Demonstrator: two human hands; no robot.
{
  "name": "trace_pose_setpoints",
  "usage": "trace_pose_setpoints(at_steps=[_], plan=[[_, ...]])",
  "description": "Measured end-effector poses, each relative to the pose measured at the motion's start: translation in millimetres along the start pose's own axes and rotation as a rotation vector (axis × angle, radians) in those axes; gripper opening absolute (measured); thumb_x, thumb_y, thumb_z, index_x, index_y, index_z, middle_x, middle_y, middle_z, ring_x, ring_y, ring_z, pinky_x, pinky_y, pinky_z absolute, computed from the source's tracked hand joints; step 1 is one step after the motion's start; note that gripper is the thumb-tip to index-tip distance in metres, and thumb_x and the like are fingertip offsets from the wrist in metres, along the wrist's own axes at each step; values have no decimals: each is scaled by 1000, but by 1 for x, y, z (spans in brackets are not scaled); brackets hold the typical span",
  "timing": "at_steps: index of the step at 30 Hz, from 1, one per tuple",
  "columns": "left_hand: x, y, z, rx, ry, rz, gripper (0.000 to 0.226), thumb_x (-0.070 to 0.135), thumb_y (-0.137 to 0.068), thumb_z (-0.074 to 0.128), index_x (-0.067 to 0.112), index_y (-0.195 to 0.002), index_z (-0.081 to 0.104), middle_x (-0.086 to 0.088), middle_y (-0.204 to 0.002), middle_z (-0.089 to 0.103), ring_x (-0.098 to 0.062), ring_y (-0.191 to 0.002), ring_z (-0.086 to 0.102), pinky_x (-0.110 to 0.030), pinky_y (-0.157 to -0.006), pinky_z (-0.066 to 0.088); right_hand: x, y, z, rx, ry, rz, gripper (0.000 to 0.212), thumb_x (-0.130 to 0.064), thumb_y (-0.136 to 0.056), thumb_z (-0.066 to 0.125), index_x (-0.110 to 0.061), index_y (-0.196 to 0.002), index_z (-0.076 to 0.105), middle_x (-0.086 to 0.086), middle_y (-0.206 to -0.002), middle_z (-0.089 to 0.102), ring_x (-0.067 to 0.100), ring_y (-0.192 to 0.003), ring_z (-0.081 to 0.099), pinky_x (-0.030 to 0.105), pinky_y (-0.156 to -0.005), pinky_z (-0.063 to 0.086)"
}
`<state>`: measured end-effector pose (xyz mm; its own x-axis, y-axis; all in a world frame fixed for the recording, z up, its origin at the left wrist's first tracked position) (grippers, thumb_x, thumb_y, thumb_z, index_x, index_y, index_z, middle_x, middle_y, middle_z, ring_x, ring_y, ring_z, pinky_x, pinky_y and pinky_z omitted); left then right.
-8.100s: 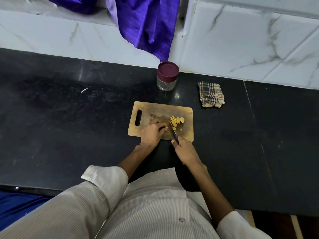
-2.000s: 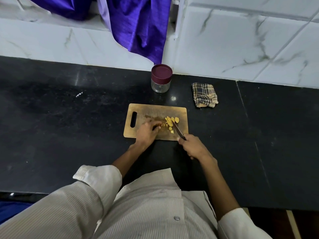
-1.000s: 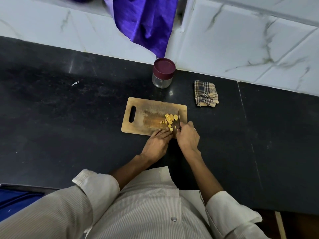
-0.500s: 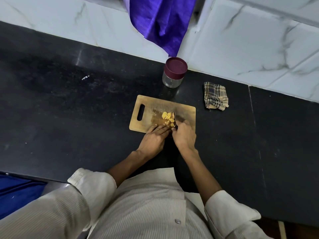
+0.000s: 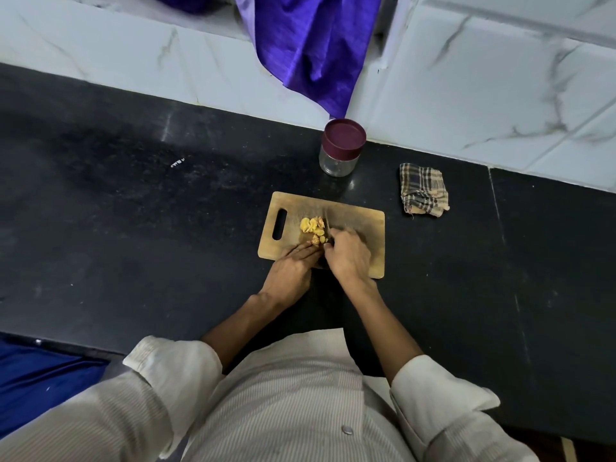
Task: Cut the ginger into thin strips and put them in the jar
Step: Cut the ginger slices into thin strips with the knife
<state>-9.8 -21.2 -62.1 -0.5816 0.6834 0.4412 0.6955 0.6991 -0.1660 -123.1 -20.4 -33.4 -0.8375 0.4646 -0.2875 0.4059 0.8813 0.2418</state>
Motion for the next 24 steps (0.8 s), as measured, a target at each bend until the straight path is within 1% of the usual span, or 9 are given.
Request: trace_pose_setpoints(at_steps=[4,7,9,11,13,16,19,22,24], plan=[[-4,-3,-11,50,-6,-14,36,-3,-83,58,3,-117,65,-14,-120,65,-31,-112,61,-41,-98,46,26,3,-8,23,-90,62,28,-23,-99,57,-19,-126,64,8,-133,55,26,-111,62,38,-86,52],[3,-5,-10,52,-22,29,31,11,-90,49,4,-114,68,-12,-118,67,-29,-112,61,-40,-96,49,49,16,-5,-5,-108,124,28,-25,-99,56,-20,-125,64,7,-127,59,27,-108,63,37,-81,49],[14,-4,-2,14,-49,99,39,22,-94,39,8,-115,68,-7,-120,67,-25,-118,58,-39,-99,47,57,25,-2,-10,-116,124,27,-24,-99,56,-19,-124,64,6,-125,60,28,-107,63,37,-80,49],[19,-3,4,-3,-90,134,42,25,-94,35,10,-116,68,-4,-121,67,-22,-123,56,-38,-102,43,55,33,4,-21,-119,101,27,-24,-99,57,-18,-124,63,5,-128,56,26,-108,62,37,-83,49],[18,-3,7,-7,-119,120,42,25,-93,35,11,-115,68,-3,-120,67,-21,-123,56,-38,-102,41,50,38,11,-35,-130,82,26,-25,-98,57,-19,-123,63,5,-129,56,24,-107,62,39,-87,53],[15,-4,6,-17,-122,85,41,21,-91,36,9,-113,69,-6,-117,68,-22,-121,57,-40,-101,44,36,38,20,-39,-153,56,27,-24,-98,58,-15,-123,62,7,-129,55,25,-108,62,42,-88,54],[7,-1,2,-8,-103,49,43,20,-91,34,5,-113,68,-9,-116,69,-24,-119,59,-40,-99,46,21,32,23,-33,-156,18,27,-21,-97,58,-10,-121,62,10,-127,55,28,-110,61,40,-89,52],[-5,2,-5,7,-110,25,45,22,-93,32,6,-117,66,-9,-121,67,-24,-122,56,-36,-104,40,5,24,23,-46,-189,-25,24,-20,-97,59,-8,-117,64,11,-123,57,28,-108,61,38,-89,50],[-10,2,-13,33,-113,12,44,22,-92,33,6,-118,66,-9,-122,66,-24,-122,57,-35,-104,39,2,19,24,-56,-221,-34,20,-20,-96,61,-8,-112,65,11,-117,59,27,-106,61,37,-89,50]])
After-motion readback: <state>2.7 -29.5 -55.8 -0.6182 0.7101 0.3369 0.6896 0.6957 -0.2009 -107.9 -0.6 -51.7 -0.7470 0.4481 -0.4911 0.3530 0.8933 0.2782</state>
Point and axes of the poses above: each hand's wrist, its own y-axis away from the middle knuckle, its own z-axis out of the palm, x = y × z, the point moved 7 cm from there along -y, towards the middle knuckle
